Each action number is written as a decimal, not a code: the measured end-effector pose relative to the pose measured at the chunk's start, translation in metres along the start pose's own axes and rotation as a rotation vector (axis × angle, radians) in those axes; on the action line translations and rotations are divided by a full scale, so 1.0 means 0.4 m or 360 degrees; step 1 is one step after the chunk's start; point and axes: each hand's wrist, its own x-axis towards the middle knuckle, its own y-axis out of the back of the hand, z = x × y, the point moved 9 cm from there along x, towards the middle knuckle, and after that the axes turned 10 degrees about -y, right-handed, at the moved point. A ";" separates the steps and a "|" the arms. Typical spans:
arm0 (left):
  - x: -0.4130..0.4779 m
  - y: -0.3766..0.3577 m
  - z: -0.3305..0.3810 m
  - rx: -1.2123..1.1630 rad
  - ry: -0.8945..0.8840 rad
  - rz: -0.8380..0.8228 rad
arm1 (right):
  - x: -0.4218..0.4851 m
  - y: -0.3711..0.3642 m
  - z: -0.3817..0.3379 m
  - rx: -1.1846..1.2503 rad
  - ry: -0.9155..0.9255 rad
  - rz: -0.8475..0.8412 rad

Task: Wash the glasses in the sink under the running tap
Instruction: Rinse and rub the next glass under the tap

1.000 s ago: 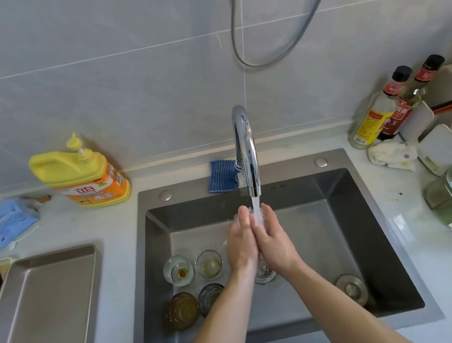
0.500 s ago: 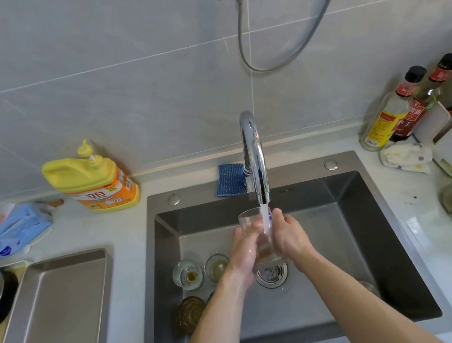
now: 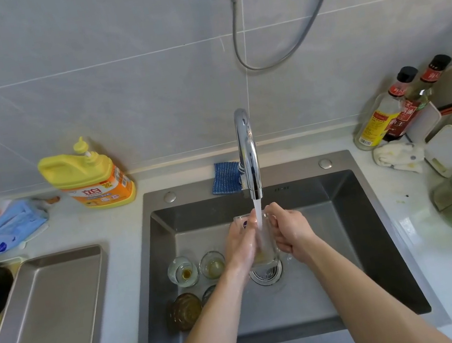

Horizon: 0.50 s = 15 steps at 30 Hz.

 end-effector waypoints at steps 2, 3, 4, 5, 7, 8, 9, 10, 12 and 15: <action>-0.008 0.001 0.010 0.0008 -0.0050 0.0009 | -0.001 -0.011 0.020 0.0128 -0.0103 -0.0223; -0.008 0.006 0.010 0.0031 -0.0045 0.0032 | -0.005 -0.020 0.027 0.0167 -0.0107 -0.0303; -0.006 0.012 0.011 0.0048 -0.0050 0.0072 | -0.010 -0.031 0.033 0.0208 -0.0095 -0.0371; -0.001 0.016 0.008 0.0059 -0.0047 0.0108 | -0.018 -0.043 0.036 0.0244 -0.0065 -0.0426; 0.007 0.011 -0.013 0.0063 -0.0010 0.0113 | -0.034 -0.065 0.033 0.0288 0.0029 -0.0454; 0.013 0.012 -0.036 0.0064 0.0057 0.0131 | -0.038 -0.070 0.032 0.0260 0.0064 -0.0404; 0.011 0.016 -0.050 0.0076 0.0125 0.0157 | -0.042 -0.068 0.031 0.0184 0.0079 -0.0307; 0.003 0.020 -0.049 0.0104 0.0156 0.0169 | -0.045 -0.062 0.030 0.0079 0.0084 -0.0190; -0.024 0.026 -0.024 0.0132 0.0131 0.0177 | -0.055 -0.056 0.024 -0.0106 0.0094 -0.0039; -0.035 0.021 -0.020 0.0114 0.0059 0.0139 | -0.049 -0.048 0.033 -0.0159 0.0042 0.0081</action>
